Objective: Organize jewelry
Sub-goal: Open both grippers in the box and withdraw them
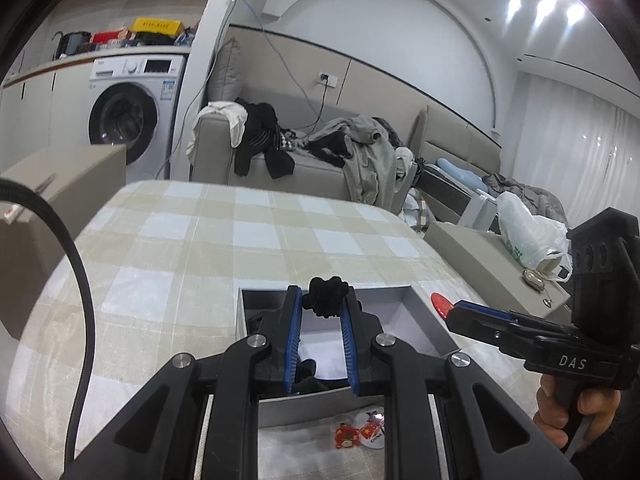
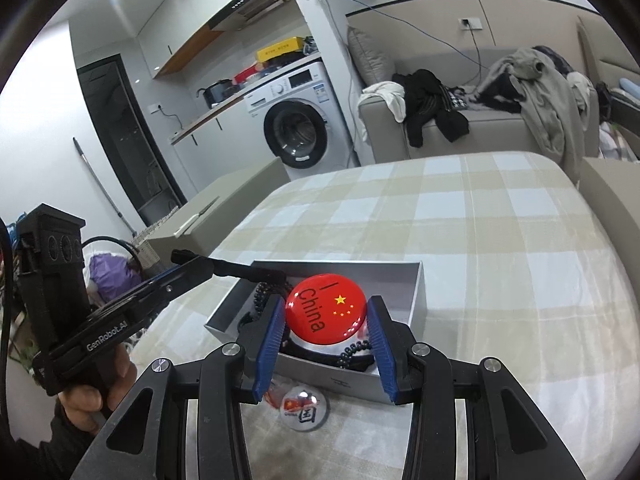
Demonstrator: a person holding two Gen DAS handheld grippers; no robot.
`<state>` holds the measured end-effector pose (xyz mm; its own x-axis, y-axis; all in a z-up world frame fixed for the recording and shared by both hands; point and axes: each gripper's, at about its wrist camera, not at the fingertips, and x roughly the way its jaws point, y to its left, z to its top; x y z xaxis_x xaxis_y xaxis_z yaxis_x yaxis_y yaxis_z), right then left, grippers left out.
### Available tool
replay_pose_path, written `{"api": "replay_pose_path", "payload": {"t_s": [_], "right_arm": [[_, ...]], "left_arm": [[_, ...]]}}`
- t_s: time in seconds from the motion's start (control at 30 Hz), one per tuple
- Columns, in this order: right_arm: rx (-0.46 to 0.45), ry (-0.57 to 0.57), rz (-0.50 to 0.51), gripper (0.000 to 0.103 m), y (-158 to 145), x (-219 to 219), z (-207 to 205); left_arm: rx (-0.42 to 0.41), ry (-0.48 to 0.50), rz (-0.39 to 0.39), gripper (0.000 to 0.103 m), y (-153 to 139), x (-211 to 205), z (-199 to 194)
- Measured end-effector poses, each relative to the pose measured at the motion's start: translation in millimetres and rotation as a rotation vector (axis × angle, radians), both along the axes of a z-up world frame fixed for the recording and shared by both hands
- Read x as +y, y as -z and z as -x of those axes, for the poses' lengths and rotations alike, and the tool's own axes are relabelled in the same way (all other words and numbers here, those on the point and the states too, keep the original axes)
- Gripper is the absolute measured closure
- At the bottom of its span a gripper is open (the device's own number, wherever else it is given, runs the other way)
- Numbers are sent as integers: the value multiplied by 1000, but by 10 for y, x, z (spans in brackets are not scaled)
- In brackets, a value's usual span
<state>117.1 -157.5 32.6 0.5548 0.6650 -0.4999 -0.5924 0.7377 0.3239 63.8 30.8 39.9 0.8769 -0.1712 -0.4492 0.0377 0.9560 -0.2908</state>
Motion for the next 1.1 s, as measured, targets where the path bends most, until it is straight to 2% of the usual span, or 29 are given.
{"api": "replay_pose_path", "payload": {"t_s": [0.5, 0.6, 0.67, 0.93, 1.0, 1.07, 1.1], "right_arm": [[55, 27, 3, 60, 103, 7, -83], [42, 15, -25, 52, 66, -7, -51], [34, 12, -26, 52, 41, -10, -32], [41, 16, -33, 38, 37, -58, -41], [44, 20, -28, 36, 41, -71, -52], [49, 18, -22, 35, 52, -87, -52], [50, 16, -15, 34, 62, -97, -44]], "left_arm": [[49, 40, -39, 89, 87, -157, -53], [56, 42, -41, 89, 99, -160, -60], [59, 42, -41, 89, 106, -157, -60], [65, 52, -52, 88, 100, -180, -58], [72, 54, -62, 78, 91, -191, -52], [70, 47, -61, 46, 72, -177, -32], [64, 43, -55, 41, 63, -168, -15]]}}
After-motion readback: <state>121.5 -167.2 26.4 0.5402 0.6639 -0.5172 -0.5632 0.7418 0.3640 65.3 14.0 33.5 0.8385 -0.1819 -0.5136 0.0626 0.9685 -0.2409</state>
